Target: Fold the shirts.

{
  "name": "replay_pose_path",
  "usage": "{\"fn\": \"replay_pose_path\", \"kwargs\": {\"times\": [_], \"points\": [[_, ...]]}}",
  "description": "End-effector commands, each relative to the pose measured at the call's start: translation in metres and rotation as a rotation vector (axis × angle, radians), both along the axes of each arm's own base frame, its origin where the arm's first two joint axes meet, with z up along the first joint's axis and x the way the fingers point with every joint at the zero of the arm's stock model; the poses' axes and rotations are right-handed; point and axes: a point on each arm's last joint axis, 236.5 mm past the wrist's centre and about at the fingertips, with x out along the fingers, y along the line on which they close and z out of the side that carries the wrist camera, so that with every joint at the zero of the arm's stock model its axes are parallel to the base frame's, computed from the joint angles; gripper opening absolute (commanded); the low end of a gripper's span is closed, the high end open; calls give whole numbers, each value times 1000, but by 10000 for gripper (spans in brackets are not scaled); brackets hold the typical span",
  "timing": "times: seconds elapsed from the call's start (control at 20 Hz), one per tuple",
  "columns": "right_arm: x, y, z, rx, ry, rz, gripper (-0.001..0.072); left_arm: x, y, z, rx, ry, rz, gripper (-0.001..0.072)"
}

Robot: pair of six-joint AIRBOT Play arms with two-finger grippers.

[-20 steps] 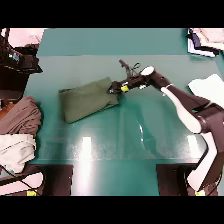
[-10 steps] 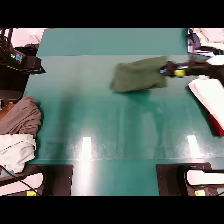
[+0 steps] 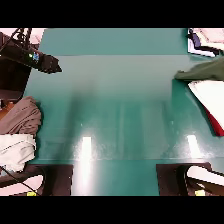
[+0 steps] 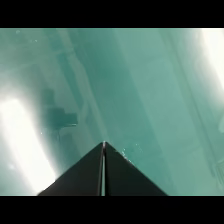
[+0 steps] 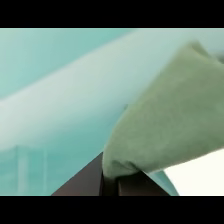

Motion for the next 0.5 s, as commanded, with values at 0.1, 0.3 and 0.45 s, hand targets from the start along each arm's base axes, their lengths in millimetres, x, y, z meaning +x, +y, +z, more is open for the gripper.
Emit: {"fn": "replay_pose_path", "kwargs": {"times": [0.1, 0.3, 0.45], "points": [[-13, -23, 51, -70, -62, -19, 12, 0, -6, 1, -5, -8, -11, 28], [-20, -19, 67, -97, -47, 0, 12, 0, -6, 0, -5, -5, -12, 27], [-37, -29, 49, -135, 78, -28, 13, -1, -6, -1, -3, -1, -14, 28]]}}
